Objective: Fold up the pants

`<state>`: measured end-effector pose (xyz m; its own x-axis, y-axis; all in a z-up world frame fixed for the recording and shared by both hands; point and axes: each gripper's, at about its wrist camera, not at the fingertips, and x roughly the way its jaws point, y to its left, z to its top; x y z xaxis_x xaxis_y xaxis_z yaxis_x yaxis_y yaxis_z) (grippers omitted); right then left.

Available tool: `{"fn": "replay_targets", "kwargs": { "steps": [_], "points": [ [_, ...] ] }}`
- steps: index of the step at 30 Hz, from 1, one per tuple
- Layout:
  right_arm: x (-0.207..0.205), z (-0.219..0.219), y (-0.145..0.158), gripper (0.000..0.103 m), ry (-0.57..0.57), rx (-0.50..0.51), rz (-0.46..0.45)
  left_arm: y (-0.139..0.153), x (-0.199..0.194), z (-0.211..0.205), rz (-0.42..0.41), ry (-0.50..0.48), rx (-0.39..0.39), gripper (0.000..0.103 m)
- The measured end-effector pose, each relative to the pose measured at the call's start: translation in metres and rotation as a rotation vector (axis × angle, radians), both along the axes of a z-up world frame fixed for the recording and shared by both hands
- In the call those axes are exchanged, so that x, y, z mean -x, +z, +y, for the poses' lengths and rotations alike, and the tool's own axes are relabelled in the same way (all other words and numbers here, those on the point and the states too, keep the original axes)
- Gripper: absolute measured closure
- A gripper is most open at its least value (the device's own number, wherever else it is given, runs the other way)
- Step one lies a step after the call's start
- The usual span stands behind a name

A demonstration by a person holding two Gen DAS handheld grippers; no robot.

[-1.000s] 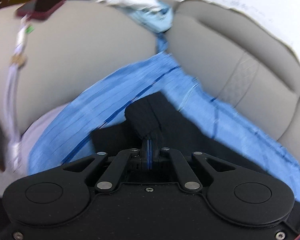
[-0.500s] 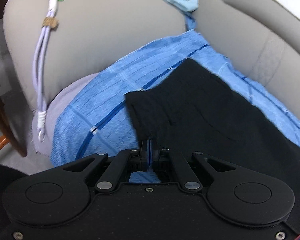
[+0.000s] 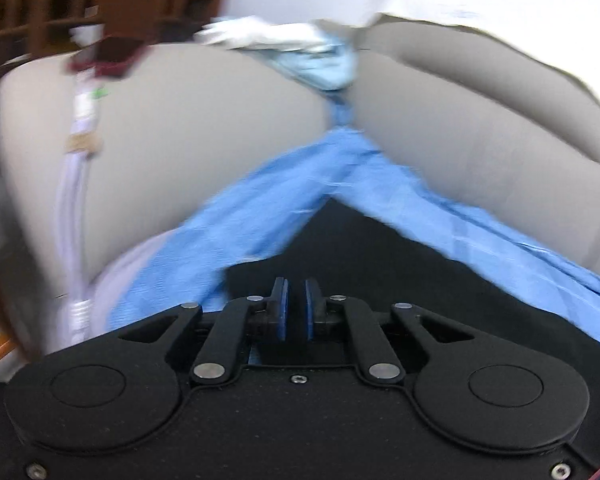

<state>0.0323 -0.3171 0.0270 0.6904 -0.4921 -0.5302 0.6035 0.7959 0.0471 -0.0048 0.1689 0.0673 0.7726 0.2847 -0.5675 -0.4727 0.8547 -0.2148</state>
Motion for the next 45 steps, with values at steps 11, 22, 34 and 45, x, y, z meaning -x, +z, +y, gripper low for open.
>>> {"fn": "replay_targets", "kwargs": {
  "steps": [11,22,34,45],
  "points": [
    [-0.089,-0.069,0.024,0.007,0.085,0.058,0.042,-0.049,-0.037,-0.026,0.162,0.006,-0.044,0.092],
    [-0.152,-0.127,0.012,0.097,-0.048,0.009,0.131,-0.052,-0.044,-0.025,0.176,0.02,-0.072,0.092],
    [0.02,-0.2,0.016,0.1,-0.462,-0.113,-0.026,-0.049,-0.049,-0.018,0.186,0.017,-0.032,0.092],
    [0.032,-0.195,0.038,0.041,-0.323,-0.224,-0.032,-0.035,-0.046,-0.019,0.172,-0.02,-0.046,0.079]
  ]
}}
